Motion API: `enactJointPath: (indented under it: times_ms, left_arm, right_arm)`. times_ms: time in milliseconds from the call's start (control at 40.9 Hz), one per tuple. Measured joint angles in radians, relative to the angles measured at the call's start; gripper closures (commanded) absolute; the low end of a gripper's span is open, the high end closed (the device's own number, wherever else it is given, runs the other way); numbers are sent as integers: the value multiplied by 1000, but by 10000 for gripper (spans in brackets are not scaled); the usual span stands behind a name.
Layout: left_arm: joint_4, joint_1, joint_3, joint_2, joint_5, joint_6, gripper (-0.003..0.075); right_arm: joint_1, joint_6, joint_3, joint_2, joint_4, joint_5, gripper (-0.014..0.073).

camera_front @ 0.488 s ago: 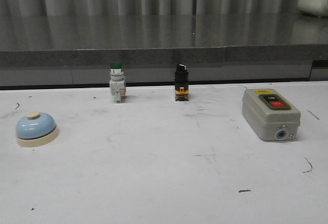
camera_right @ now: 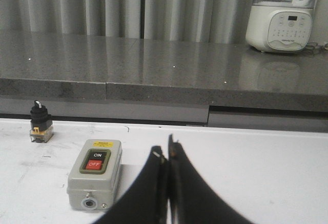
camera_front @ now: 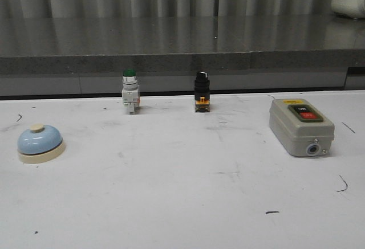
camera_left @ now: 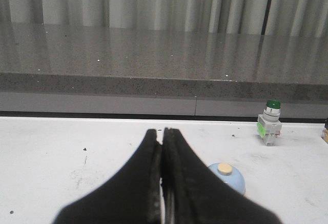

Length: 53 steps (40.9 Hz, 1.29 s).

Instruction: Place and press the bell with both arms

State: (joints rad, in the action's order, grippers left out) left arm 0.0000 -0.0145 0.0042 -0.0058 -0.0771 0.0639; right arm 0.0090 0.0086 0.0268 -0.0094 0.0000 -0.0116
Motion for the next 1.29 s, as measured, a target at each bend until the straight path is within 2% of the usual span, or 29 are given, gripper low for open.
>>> enactJointPath:
  times_ms: [317, 440, 611, 781, 1001, 1123, 1294]
  left_arm:
    - [0, 0, 0, 0, 4, 0, 740]
    - [0, 0, 0, 0, 51, 0, 740]
    - [-14, 0, -47, 0, 59, 0, 740]
    - [-14, 0, -259, 18, -70, 0, 740]
    - [-14, 2, -557, 197, -341, 0, 740]
    - [-14, 2, -634, 294, -434, 0, 740]
    - [-14, 2, -639, 373, -500, 0, 740]
  right_arm:
    - [0, 0, 0, 0, 0, 0, 656]
    - [0, 0, 0, 0, 0, -2, 656]
    - [0, 0, -114, 0, 0, 118, 656]
    - [0, 0, -290, 8, 0, 266, 656]
    - [0, 0, -518, 169, 0, 449, 656]
    - [0, 0, -575, 264, 0, 529, 656]
    - [0, 0, -582, 353, 0, 575, 656]
